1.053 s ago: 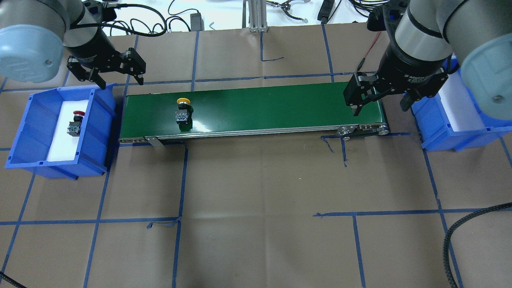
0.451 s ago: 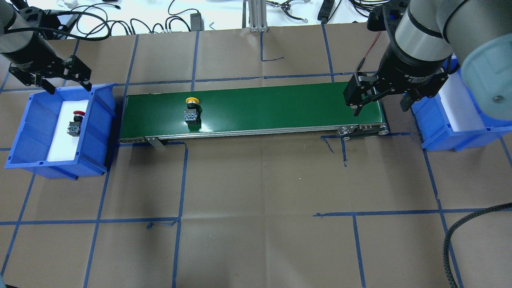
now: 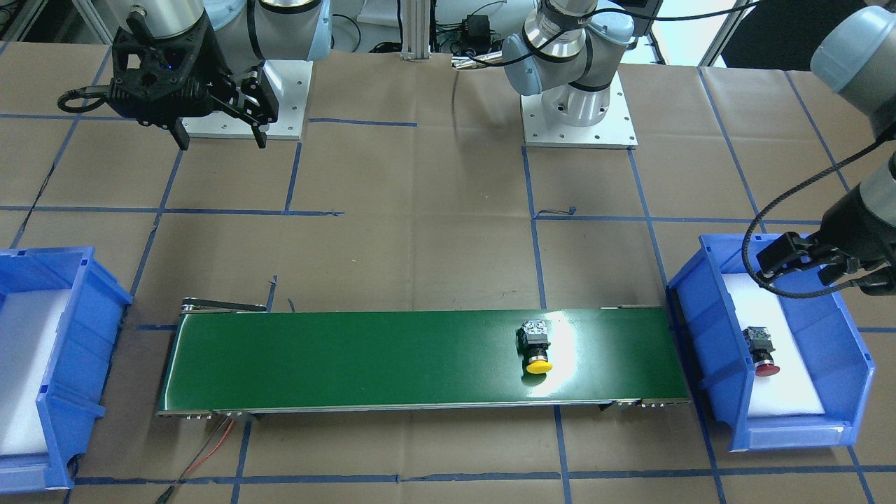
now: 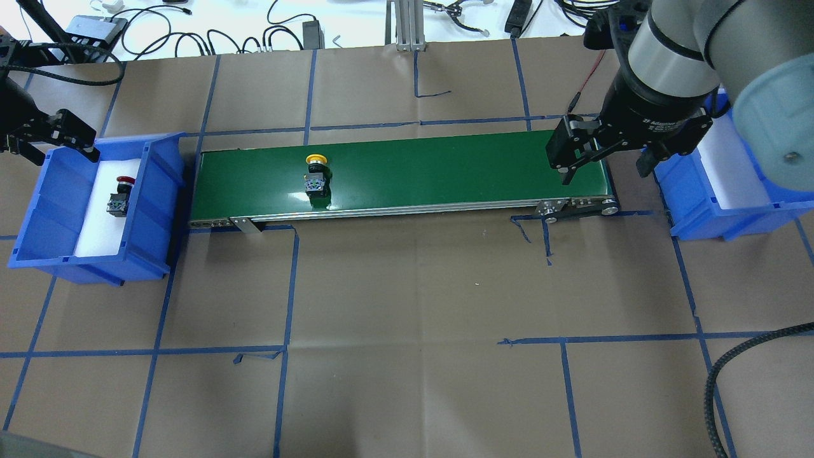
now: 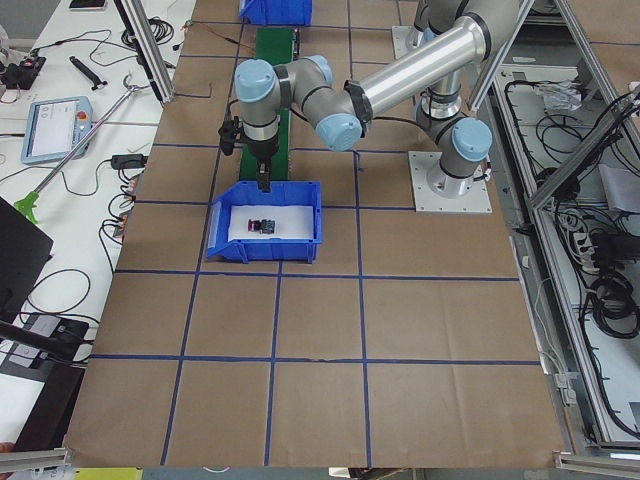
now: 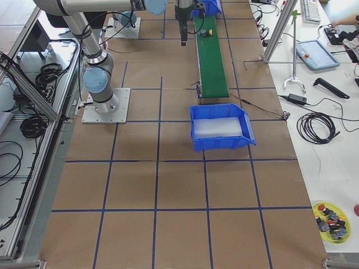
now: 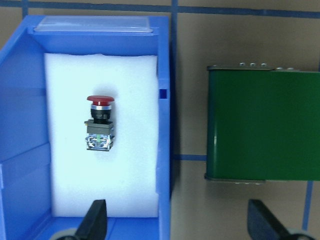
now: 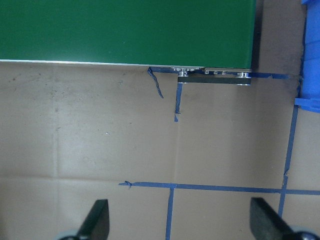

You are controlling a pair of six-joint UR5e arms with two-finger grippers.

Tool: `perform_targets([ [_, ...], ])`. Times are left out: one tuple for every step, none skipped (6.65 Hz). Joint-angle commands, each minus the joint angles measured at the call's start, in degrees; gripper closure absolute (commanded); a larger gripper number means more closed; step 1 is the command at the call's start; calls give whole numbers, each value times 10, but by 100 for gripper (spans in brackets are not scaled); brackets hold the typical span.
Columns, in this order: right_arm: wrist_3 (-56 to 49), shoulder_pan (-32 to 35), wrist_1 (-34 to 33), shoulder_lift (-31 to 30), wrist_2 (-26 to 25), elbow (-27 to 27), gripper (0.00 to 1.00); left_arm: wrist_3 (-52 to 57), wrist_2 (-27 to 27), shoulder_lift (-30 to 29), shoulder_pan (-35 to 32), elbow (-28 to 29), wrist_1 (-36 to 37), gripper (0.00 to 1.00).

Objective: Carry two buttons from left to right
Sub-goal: 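Move the left gripper back over the bin to the red button, then grasp the red-capped button with the left gripper and lift it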

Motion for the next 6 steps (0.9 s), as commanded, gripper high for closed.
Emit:
perform_targets([
  [0, 0, 0, 0, 0, 0, 0, 27, -1, -27, 10, -16, 48, 0],
  [0, 0, 0, 0, 0, 0, 0, 31, -3, -52, 11, -18, 66, 0],
  [0, 0, 0, 0, 0, 0, 0, 39, -3, -72, 17, -20, 83, 0],
  [0, 0, 0, 0, 0, 0, 0, 39, -4, -85, 16, -21, 87, 0],
  [0, 0, 0, 0, 0, 0, 0, 39, -4, -91, 16, -35, 114, 0],
  [0, 0, 0, 0, 0, 0, 0, 40, -4, -98, 16, -66, 159, 0],
])
